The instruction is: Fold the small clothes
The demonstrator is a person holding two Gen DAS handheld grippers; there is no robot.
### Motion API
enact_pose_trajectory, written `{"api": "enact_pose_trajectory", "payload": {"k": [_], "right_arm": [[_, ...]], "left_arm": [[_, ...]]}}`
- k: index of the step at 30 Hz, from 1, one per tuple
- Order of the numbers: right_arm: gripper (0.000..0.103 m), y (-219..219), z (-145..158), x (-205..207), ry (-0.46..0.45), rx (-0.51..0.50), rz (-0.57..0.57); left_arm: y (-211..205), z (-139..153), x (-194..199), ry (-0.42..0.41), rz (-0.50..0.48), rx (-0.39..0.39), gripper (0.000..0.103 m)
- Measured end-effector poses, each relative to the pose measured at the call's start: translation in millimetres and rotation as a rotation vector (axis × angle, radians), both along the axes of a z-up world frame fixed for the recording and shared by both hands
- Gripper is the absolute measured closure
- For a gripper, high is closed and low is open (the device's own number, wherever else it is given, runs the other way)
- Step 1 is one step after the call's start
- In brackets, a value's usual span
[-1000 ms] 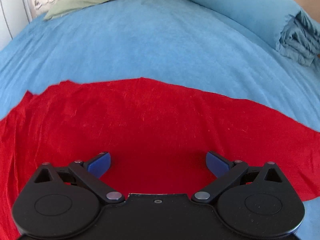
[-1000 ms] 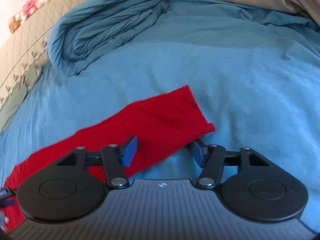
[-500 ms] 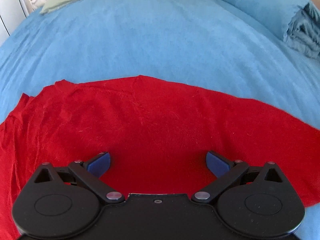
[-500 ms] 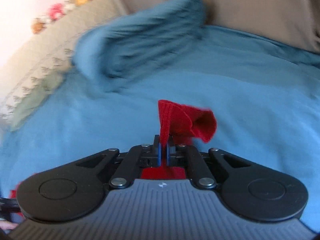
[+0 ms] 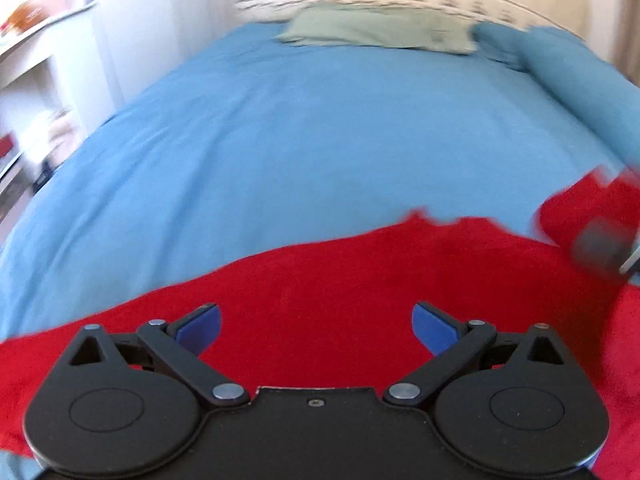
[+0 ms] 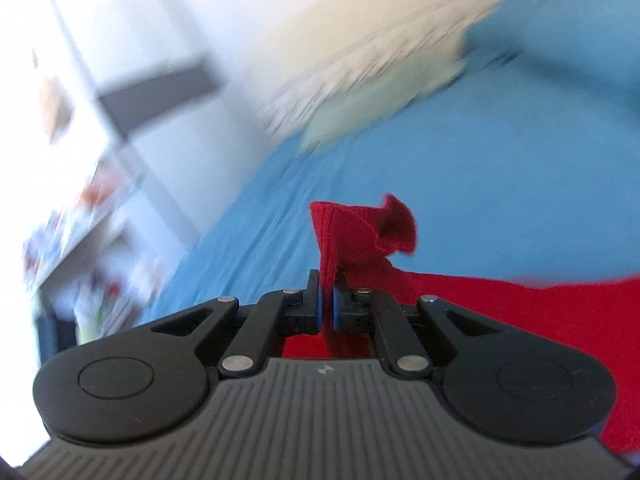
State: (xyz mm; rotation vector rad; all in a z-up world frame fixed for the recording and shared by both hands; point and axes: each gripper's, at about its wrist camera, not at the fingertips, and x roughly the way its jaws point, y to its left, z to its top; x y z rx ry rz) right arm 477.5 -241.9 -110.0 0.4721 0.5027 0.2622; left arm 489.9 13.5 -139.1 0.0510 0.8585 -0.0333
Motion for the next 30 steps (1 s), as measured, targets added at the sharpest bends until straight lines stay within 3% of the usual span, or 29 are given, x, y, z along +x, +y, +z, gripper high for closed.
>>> {"api": "enact_pose_trajectory", "payload": {"k": [2,5,12,13,15,17,21,25,30], "right_arm": [[0.083,51.8,-29.1,11.7,0.058,-0.075,0.094],[0.083,93.4,-66.2,15.4,0.143,-0.113,0.155],[0.078,109.3,-91.9,2.8,0.146,-0.232,0.186],[0.074,109.2,-91.2,0.5,0.140,-0.245,0.198],[0.037,112.5,-91.3,-7.5,0.123,-0.266,0.222],[0.021,114.1,-88.6,-19.5,0.094,-0.311,0.225],[0.017,108.9,-74.4,-47.3,0.044,-0.410,0.243],[0.017,88.3,-76.2,-78.4,0.037,-0.480,0.242],[0.017,69.7,-82.9,-90.8,0.062,-0.474,0.215]], "left_arm": [[26.2,-8.9,-4.5,0.023,0.026,-0.019,0.000],[50.7,-19.6,-12.5,0.047,0.028,-0.042,0.000],[54.7,-26.6,-12.2,0.066,-0.020,-0.128,0.000],[53.6,-27.3,-11.8,0.066,-0.031,-0.142,0.000],[45.6,-25.3,-8.8,0.075,-0.059,-0.175,0.000],[40.3,-26.3,-3.7,0.090,-0.098,-0.214,0.000],[16.8,-35.8,1.1,0.135,-0.201,-0.248,0.002],[-9.5,-49.0,-2.7,0.135,-0.286,-0.191,0.015],[-21.2,-60.2,-8.9,0.114,-0.308,-0.123,0.016]]}}
